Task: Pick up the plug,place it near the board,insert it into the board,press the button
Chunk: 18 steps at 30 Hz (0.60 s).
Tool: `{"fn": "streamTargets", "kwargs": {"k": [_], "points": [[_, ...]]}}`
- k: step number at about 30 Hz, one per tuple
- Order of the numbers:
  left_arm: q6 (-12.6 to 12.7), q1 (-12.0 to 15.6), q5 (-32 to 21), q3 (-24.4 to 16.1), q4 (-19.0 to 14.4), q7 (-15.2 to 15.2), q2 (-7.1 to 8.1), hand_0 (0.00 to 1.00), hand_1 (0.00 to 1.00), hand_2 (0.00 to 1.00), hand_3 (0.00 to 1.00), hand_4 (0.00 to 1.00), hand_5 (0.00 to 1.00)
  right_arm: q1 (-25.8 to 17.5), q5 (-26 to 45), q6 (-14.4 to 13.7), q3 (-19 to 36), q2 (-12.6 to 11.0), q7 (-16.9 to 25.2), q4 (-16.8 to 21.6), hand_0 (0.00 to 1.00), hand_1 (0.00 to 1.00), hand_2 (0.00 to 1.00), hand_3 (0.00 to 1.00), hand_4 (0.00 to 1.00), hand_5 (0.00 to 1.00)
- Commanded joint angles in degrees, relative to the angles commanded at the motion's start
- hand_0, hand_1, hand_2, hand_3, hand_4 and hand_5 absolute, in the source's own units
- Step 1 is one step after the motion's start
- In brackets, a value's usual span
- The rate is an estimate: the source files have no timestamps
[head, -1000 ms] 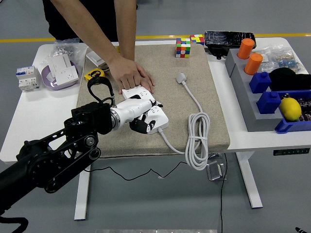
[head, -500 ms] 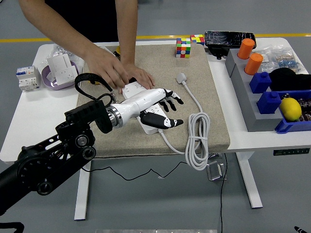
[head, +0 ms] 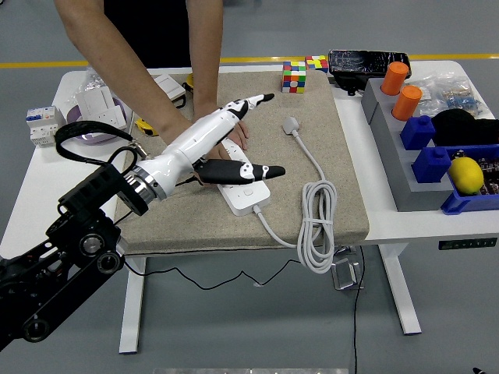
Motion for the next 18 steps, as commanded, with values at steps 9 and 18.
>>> {"fn": "streamTargets", "kwargs": {"k": [9, 18], "points": [[21.5, 8.8, 7.6, -9.5, -2.1, -10.8, -3.84, 0.998, 0.998, 0.998, 0.998, 0.998, 0.733, -0.3, -0.1, 0.0, 0.2, 0.0, 0.0, 0.0, 0.872, 0.794, 0.765, 0.771, 0.998, 0.809], [27.8, 15.4, 11.7, -13.6, -2.1, -8.2, -4.59, 0.998, 0.998, 0.998, 0.998, 0.998, 0.735, -0.5, -0.2, 0.0, 0.4, -0.1, 0.0, 0.0, 0.872, 0.794, 0.765, 0.771, 0.998, 0.810]]}}
